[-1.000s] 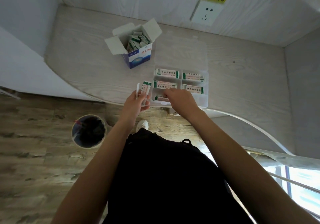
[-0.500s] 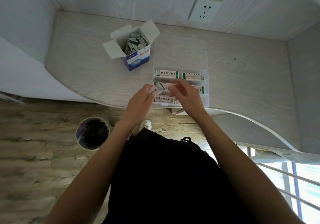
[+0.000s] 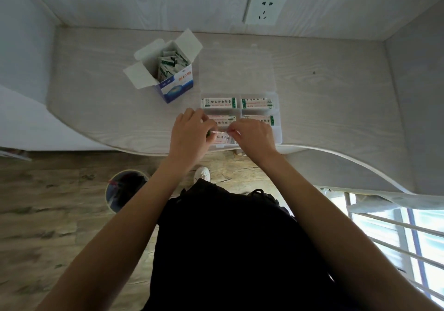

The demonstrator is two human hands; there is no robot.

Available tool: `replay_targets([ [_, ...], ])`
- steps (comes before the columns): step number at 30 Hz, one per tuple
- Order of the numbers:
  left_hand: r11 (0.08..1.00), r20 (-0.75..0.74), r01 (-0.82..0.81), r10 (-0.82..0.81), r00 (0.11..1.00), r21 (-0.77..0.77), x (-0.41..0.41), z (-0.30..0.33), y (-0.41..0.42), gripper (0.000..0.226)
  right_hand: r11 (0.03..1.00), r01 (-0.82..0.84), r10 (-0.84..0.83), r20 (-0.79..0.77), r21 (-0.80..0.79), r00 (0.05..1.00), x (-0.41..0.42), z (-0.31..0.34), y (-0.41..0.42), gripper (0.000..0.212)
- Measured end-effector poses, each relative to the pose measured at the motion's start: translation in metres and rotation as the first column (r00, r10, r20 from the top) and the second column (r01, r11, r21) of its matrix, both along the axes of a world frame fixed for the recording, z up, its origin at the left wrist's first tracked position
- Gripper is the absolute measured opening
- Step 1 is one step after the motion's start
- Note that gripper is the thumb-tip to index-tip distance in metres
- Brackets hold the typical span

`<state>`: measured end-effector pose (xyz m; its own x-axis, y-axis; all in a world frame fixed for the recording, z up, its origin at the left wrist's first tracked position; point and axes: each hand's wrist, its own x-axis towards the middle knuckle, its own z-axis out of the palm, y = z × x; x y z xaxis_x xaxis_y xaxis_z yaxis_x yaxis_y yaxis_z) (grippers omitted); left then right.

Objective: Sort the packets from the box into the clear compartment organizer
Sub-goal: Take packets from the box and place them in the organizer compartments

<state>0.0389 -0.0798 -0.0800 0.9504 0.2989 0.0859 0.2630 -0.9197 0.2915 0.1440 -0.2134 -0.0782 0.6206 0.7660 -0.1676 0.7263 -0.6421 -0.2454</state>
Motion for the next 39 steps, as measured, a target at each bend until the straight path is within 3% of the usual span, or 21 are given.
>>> replay_targets([
  [7, 0.999, -0.105, -0.004, 0.008, 0.994, 0.04, -0.002, 0.0, 0.006, 0.025, 0.972, -0.193, 0.206, 0.097, -0.133, 0.974, -0.002, -0.002, 0.002, 0.025],
  [11, 0.998, -0.127, 0.015, -0.007, 0.992, 0.067, 0.001, -0.002, -0.001, 0.025, 0.973, -0.201, 0.207, 0.045, -0.108, 0.977, -0.007, -0.001, 0.005, 0.029],
  [16, 0.998, -0.136, -0.002, 0.011, 0.991, 0.06, 0.002, -0.004, 0.0, 0.018, 0.968, -0.184, 0.209, 0.139, -0.172, 0.968, -0.005, 0.001, 0.002, 0.026],
  [27, 0.994, -0.293, 0.053, -0.023, 0.956, 0.095, 0.009, -0.005, 0.004, 0.037, 0.98, -0.092, 0.105, 0.069, -0.177, 0.992, -0.011, 0.001, 0.007, 0.022],
  [32, 0.99, -0.264, 0.085, -0.053, 0.963, 0.109, 0.008, -0.003, 0.005, 0.034, 0.973, -0.059, 0.094, 0.149, -0.223, 0.984, -0.015, 0.004, 0.002, 0.019],
  [39, 0.982, -0.193, 0.146, -0.12, 0.974, 0.121, 0.003, -0.008, 0.01, 0.037, 0.986, 0.03, -0.033, -0.015, -0.166, 0.999, -0.016, 0.004, 0.005, 0.025],
])
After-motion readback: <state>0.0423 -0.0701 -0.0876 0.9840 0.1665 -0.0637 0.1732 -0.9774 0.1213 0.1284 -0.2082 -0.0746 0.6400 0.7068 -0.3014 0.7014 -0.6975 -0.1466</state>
